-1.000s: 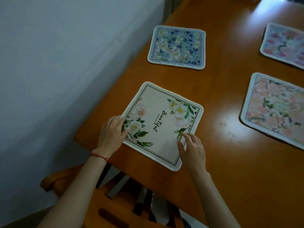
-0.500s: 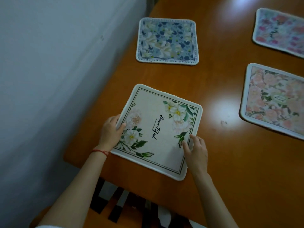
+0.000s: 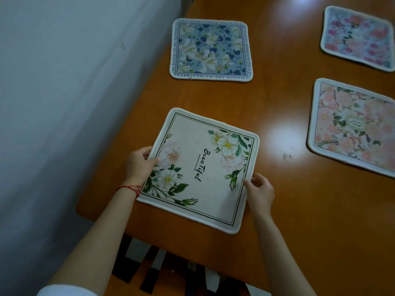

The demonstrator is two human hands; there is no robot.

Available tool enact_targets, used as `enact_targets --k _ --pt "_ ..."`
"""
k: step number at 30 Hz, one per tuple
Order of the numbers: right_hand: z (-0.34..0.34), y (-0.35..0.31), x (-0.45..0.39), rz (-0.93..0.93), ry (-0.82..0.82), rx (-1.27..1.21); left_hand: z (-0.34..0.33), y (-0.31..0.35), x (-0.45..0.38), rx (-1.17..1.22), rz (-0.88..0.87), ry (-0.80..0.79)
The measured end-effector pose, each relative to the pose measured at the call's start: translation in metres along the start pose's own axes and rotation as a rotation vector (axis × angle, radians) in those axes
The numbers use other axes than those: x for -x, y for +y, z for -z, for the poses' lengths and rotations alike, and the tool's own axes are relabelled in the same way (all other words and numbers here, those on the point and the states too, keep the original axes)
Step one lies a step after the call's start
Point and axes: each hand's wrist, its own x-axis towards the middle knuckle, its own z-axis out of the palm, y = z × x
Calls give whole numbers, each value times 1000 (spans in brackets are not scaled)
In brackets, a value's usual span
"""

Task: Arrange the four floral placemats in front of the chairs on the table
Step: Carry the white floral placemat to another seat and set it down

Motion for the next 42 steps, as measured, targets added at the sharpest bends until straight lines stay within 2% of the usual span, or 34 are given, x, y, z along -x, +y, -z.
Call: enact_targets --k 10,22,33,42 --pt "8 2 -2 -84 -51 -104 -3 -3 4 6 48 67" --pt "38 20 7 53 -29 -164 -12 14 33 15 -54 38" --pt "90 47 4 68 -1 -246 -43 46 73 38 -96 23" --pt "163 92 -11 58 38 -280 -95 79 129 70 -98 -7"
